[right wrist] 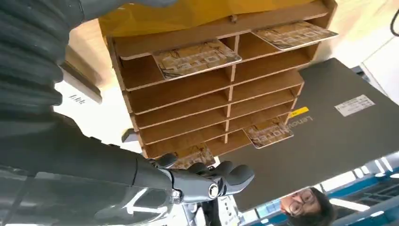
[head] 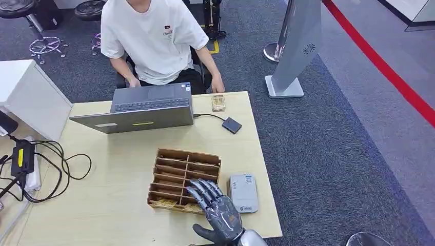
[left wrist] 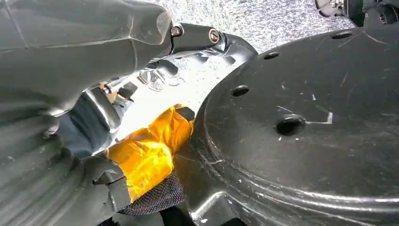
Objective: Pass the card to the sensor for recognition and then transmit it.
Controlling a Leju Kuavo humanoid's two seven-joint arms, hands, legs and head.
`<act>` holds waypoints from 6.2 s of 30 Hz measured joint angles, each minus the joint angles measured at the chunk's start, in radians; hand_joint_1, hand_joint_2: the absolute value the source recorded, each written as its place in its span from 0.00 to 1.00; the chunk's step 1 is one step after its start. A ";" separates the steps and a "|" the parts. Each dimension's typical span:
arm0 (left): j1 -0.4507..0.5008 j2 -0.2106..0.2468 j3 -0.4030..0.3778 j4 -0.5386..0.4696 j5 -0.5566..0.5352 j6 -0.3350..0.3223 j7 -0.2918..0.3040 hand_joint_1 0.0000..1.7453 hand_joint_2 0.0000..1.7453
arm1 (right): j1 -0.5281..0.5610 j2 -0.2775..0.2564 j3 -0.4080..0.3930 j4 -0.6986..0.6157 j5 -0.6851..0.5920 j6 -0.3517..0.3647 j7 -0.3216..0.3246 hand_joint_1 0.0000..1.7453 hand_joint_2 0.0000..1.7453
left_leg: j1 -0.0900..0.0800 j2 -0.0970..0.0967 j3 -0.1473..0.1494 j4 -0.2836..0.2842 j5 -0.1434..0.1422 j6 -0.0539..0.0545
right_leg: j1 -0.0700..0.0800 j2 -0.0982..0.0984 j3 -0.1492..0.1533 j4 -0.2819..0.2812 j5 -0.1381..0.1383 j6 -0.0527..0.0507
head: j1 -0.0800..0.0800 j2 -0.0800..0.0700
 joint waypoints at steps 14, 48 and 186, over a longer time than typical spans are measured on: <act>0.000 0.001 0.000 0.000 -0.006 -0.002 0.000 0.00 1.00 | -0.002 0.018 -0.021 0.038 -0.006 0.000 -0.003 0.00 1.00 | 0.000 0.000 0.000 0.000 0.000 0.000 | 0.000 0.000 0.000 0.000 0.000 0.000 | 0.000 0.000; -0.001 0.005 0.000 0.000 -0.018 -0.008 0.000 0.00 1.00 | -0.023 0.037 -0.031 0.072 -0.108 -0.001 -0.032 1.00 1.00 | 0.000 0.000 0.000 0.000 0.000 0.000 | 0.000 0.000 0.000 0.000 0.000 0.000 | 0.000 0.000; -0.214 -0.112 -0.142 -0.150 -0.240 0.230 0.473 0.00 1.00 | -0.521 0.247 0.033 -0.107 0.426 0.008 0.564 0.00 1.00 | -0.026 -0.008 -0.007 0.004 0.011 0.011 | -0.027 0.003 -0.018 0.003 0.011 0.011 | -0.002 0.000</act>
